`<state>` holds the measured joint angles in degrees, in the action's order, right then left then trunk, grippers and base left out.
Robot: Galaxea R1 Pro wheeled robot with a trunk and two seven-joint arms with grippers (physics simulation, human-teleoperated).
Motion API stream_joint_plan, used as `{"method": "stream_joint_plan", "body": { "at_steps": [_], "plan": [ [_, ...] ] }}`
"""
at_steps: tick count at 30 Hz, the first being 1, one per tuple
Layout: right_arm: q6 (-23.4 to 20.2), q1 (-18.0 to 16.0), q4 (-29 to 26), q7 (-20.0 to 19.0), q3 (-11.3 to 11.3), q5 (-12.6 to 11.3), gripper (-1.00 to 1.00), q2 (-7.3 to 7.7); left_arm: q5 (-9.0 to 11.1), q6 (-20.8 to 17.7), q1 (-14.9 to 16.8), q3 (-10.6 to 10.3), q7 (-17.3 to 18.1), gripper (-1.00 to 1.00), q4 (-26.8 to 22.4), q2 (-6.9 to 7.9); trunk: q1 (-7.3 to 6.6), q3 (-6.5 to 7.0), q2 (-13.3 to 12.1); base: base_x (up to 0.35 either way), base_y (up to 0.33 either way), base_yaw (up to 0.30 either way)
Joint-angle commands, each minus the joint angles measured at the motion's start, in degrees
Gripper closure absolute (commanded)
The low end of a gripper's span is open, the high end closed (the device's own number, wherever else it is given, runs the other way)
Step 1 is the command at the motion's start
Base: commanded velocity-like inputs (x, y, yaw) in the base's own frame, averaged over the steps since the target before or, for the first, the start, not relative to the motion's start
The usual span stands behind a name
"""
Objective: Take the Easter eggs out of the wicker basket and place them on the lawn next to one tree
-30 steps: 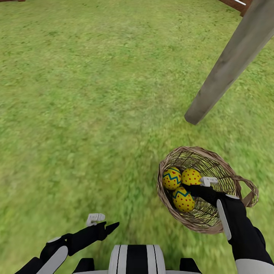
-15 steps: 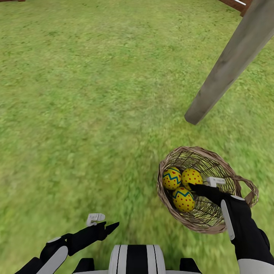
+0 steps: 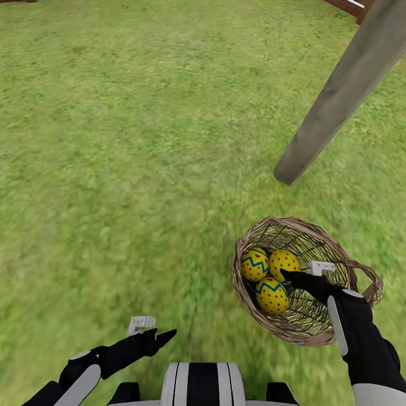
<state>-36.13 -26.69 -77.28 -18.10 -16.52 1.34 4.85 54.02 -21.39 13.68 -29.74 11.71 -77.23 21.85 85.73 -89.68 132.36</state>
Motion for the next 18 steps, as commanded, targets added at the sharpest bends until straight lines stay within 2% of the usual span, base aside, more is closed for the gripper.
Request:
{"method": "stream_joint_plan", "body": {
  "at_steps": [1, 8, 18],
  "plan": [
    [-0.27, -0.03, -0.06, -0.33, -0.10, 0.16, -1.00, -0.01, 0.48, -0.24, 0.03, -0.06, -0.02, -1.00, -0.02, 0.04, -0.01, -0.03, 0.01, 0.000, 0.000, 0.000],
    [1.94, -0.03, -0.06, -0.36, -0.18, 0.16, -1.00, 0.03, 0.33, -0.20, 0.03, -0.06, -0.04, -1.00, -0.02, 0.04, -0.01, -0.03, 0.01, 0.148, 0.000, 0.000],
    [2.14, -0.03, 0.00, -0.36, -0.18, 0.22, -1.00, 0.05, 0.30, -0.15, 0.03, -0.08, -0.02, -1.00, -0.02, 0.04, -0.01, -0.09, 0.01, 0.010, 0.000, 0.000]
  ]
}}
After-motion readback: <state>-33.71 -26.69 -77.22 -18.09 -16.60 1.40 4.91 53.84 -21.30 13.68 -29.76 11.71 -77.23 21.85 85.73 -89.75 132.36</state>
